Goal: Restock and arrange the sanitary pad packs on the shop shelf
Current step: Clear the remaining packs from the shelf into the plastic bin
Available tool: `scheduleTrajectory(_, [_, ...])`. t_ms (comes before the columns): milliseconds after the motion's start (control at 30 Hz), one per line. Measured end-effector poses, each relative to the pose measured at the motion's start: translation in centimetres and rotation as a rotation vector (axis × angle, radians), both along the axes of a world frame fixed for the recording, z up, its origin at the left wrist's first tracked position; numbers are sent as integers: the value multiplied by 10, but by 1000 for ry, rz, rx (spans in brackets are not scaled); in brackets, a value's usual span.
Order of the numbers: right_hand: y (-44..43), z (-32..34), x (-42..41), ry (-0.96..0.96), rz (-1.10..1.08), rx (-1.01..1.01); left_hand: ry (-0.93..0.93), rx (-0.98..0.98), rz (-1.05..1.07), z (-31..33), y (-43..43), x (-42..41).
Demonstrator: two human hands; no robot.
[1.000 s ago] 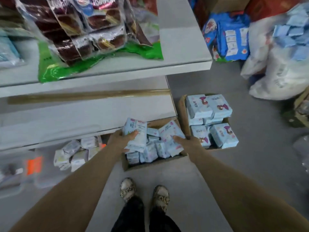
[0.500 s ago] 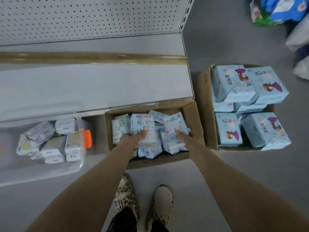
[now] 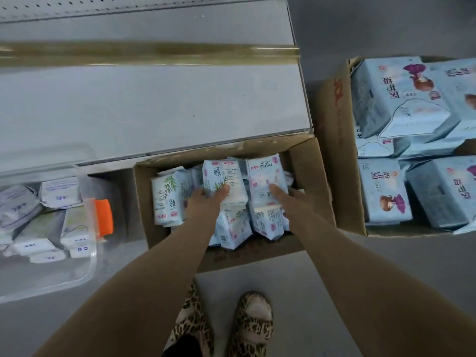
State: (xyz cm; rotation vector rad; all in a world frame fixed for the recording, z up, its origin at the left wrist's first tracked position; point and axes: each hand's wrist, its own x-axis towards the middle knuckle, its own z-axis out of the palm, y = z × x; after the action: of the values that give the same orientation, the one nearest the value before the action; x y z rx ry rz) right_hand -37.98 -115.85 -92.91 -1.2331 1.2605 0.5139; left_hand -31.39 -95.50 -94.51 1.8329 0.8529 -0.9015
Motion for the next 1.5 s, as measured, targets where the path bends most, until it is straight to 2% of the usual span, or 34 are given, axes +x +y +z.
scheduleTrajectory(167, [11,-13,6,20,-14,-100,-51,61,6,9,-6,6])
scheduleTrajectory(300, [15,-9,8,114,103,-244,-17,67,-6,14,-4,6])
scheduleTrajectory(500, [17,51,9,70,288,-398,-62,75,-89,65,6,9])
scheduleTrajectory(767, [30,200,29,-98,532,-486,-221,52,-52,203,21,22])
scheduleTrajectory(933, [48,323,49,-220,738,-560,-332,7,-88,325,47,35])
scheduleTrajectory(1067, [75,426,65,-351,909,-655,-476,79,-163,430,80,40])
scheduleTrajectory(1267, [156,591,84,-557,1134,-859,-703,191,-199,590,163,41])
scheduleTrajectory(1333, [179,629,89,-613,1191,-922,-757,258,-233,625,188,41])
scheduleTrajectory(1500, [278,744,84,-804,1234,-1062,-924,421,-253,727,308,16])
